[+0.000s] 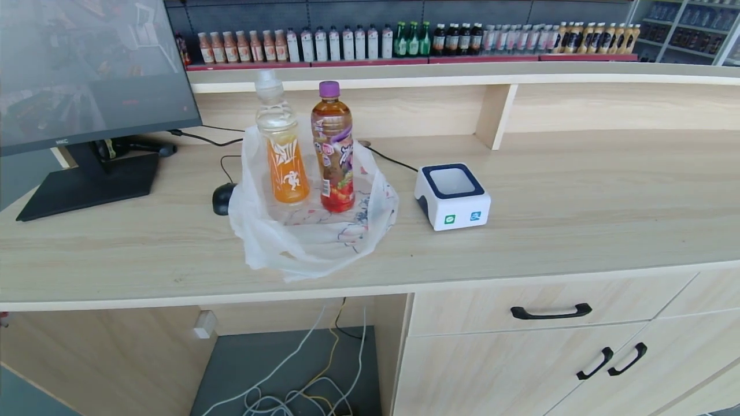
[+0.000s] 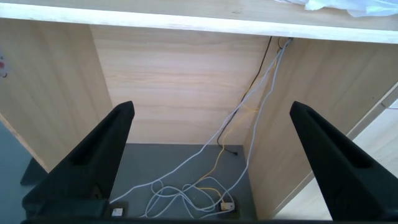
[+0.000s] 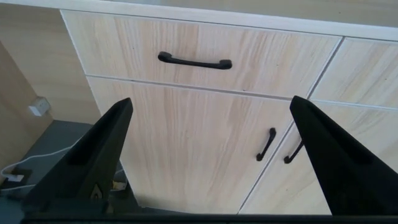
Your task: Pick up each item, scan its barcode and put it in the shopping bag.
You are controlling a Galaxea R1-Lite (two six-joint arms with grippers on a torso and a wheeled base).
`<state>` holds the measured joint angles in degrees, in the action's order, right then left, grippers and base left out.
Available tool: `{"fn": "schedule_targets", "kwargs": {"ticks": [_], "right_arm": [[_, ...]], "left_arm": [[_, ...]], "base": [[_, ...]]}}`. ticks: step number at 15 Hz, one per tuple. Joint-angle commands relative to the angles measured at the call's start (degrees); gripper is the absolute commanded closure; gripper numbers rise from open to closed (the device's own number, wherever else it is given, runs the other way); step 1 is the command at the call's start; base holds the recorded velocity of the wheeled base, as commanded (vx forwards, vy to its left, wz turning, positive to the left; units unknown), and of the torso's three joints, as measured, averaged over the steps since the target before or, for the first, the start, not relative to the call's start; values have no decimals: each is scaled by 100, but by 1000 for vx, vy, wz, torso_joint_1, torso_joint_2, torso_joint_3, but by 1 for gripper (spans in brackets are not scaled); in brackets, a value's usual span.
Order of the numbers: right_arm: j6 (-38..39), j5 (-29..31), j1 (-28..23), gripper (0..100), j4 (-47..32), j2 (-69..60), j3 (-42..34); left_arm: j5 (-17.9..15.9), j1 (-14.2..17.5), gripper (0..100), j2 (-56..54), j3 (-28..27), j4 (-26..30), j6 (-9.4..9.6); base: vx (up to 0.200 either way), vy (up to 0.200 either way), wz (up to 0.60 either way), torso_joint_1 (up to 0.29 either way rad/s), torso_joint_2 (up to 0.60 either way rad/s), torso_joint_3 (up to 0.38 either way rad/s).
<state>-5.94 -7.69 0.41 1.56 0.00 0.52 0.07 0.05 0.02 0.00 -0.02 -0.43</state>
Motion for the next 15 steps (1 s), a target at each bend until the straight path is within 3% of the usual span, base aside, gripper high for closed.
{"fn": "schedule_targets", "kwargs": {"ticks": [1,11,15], "right_arm": [[-13,-4,2,0,2,0,0],[5,5,2,0,2,0,0],[5,5,2,0,2,0,0]], "left_arm": [[1,4,0,-2,0,-6,-1],[1,4,0,-2,0,-6,16],[1,4,0,-2,0,-6,25]], "base": [[0,-200,0,7,2,2],[0,-200,0,4,2,1],[0,0,0,0,0,0]]}}
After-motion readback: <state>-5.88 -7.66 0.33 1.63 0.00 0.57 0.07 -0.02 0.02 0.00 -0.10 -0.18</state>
